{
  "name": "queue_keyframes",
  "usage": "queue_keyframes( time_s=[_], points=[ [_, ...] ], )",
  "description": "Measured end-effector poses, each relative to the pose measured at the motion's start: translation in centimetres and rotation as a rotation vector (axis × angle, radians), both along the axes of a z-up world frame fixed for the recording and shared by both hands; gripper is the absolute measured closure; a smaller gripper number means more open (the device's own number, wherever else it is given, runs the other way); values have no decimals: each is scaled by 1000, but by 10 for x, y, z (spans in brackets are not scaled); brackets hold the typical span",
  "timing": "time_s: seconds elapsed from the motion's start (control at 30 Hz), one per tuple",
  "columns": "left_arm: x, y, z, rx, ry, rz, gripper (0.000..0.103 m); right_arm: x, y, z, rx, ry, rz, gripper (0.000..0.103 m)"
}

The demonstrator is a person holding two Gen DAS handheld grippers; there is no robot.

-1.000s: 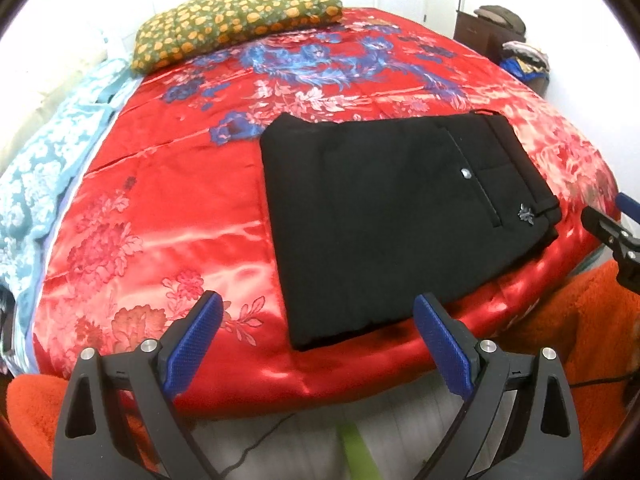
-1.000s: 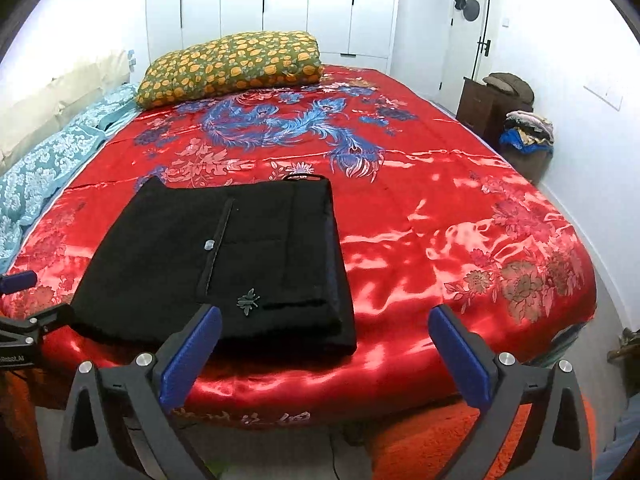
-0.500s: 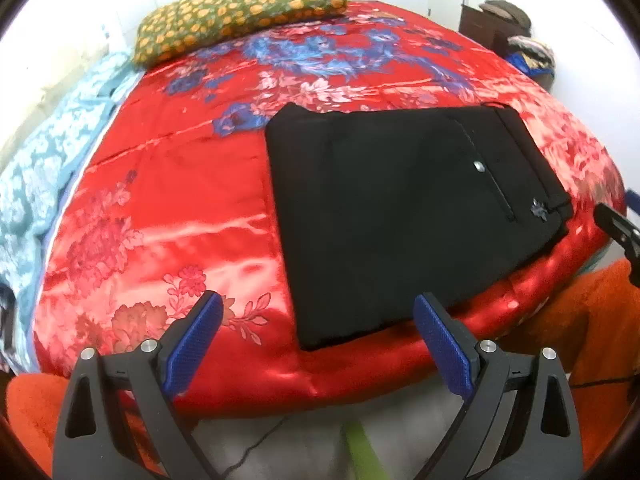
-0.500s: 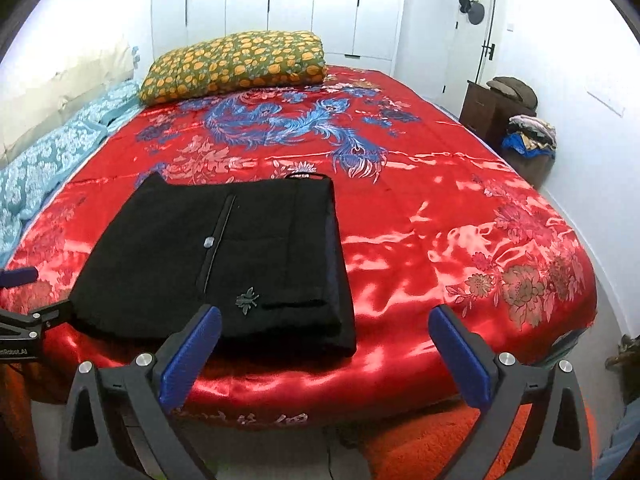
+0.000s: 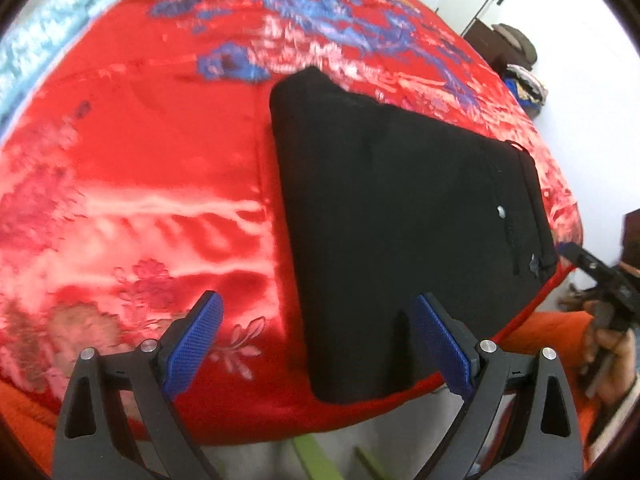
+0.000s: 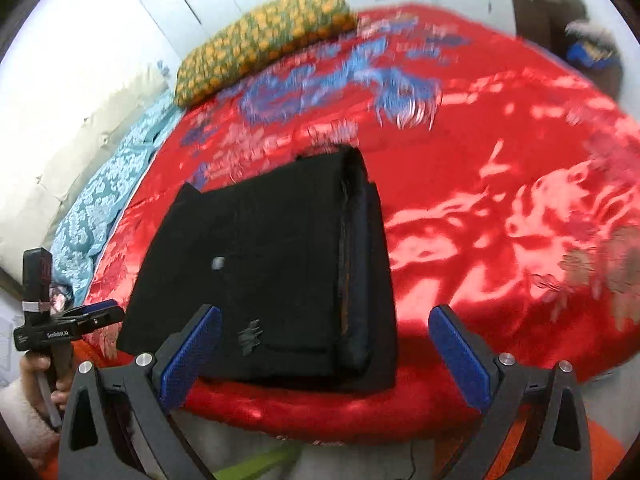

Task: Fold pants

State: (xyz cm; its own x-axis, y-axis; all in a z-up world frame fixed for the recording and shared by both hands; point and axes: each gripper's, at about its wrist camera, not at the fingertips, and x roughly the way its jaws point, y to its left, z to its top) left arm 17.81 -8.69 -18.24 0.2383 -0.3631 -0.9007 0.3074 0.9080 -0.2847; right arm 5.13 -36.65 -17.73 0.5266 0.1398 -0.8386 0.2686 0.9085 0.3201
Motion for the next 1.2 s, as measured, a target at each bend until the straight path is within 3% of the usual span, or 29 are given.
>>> queue_keyframes(
  time_s=[0.17,0.33,0.5,0.53,0.57,0.6,0.63,0.7,0.87,1.03,1.2],
  points=[
    [8,-6,-23,-40,69,-2,6,14,-21,-42,147,75,11,1],
    [18,-7,-33,-78,112,-1,3,17,-21,-55,349,32,57,7],
    [27,-4,-39,-112,149,21,4,14,-32,-68,417,39,21,9],
    [27,-7,-38,-113,145,13,7,13,-35,-71,443,36,8,9],
    [26,-11,-37,-136,143,-8,26,13,-36,-72,451,35,4,10],
    [26,-15,-37,-174,160,-26,53,12,-36,-72,448,39,3,15],
    [26,-18,-36,-185,171,-25,54,11,-35,-71,429,49,8,20],
    [23,-25,-27,-153,132,-24,68,14,-34,-69,398,64,36,49],
    [11,-39,4,-72,16,-59,79,9,-26,-56,403,11,62,62],
    [15,-35,35,-74,-47,-70,80,4,-22,-36,476,-69,62,68],
    [29,-22,51,-79,-75,-64,80,24,-12,-16,508,-110,89,68]
  ],
)
